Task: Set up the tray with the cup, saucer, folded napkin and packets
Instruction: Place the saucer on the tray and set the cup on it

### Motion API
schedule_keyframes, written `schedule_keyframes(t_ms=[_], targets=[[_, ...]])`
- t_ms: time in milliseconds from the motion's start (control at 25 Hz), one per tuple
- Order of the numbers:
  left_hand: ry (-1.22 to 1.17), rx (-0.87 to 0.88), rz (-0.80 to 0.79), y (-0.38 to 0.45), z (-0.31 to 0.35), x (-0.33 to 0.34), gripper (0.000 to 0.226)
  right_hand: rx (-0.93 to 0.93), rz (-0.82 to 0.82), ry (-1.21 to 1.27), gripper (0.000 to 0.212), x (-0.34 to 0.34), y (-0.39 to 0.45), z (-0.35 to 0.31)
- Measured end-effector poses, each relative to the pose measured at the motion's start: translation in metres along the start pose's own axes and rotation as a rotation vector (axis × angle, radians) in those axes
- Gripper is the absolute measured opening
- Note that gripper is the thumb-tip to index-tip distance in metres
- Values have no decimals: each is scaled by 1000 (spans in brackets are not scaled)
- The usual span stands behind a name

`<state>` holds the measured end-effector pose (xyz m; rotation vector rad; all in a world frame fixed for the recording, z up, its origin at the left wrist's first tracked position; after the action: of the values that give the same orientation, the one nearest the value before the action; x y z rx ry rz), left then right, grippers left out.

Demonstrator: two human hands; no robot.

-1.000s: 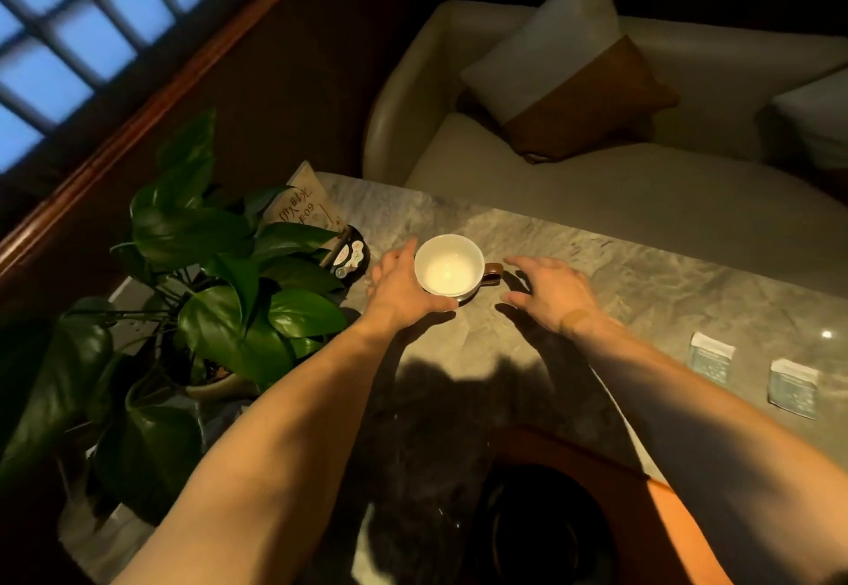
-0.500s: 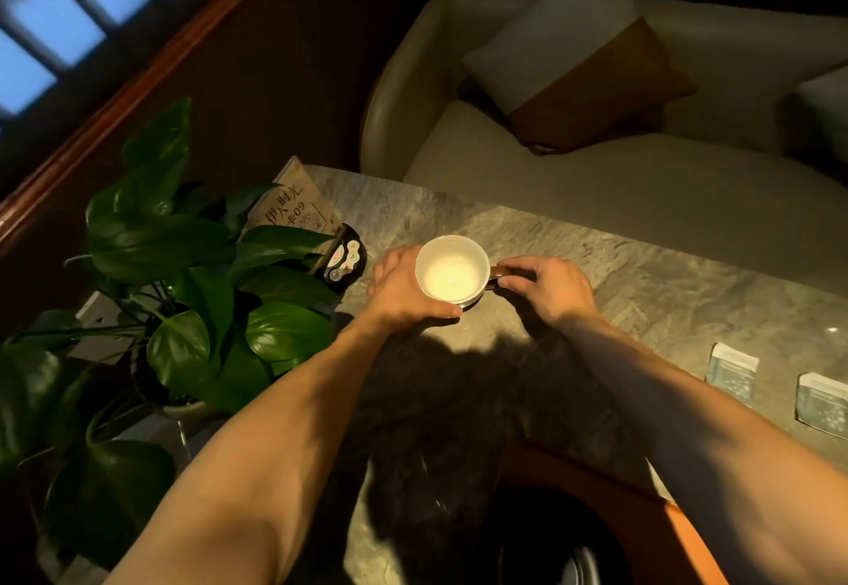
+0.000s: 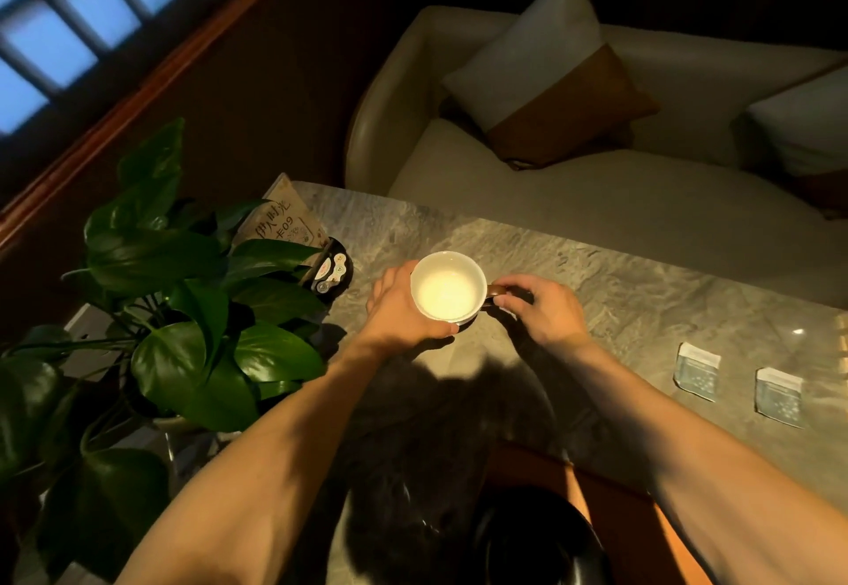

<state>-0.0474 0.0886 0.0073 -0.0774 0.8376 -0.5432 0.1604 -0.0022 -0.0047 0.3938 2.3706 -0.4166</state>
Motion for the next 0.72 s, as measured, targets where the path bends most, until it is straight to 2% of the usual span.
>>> schedule_keyframes(t_ms=[320,480,720], targets=[[-135,82,-53,-62,17,13,100,16,35,131,20,-23,-75,7],[-9,146,-77,-96,25,19,102,42,54,128,19,-35,-124,10],[57,227,-140,-139,33,32,108,58,116,106,18,-49,-195,14]])
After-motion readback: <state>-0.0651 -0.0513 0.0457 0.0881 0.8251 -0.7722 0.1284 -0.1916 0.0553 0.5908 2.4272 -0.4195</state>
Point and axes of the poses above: each hand's wrist, its own y-axis towards the middle knuckle, its own x-axis out of the palm, z = x × y, the point moved 2 cm from there along y, towards the middle knuckle
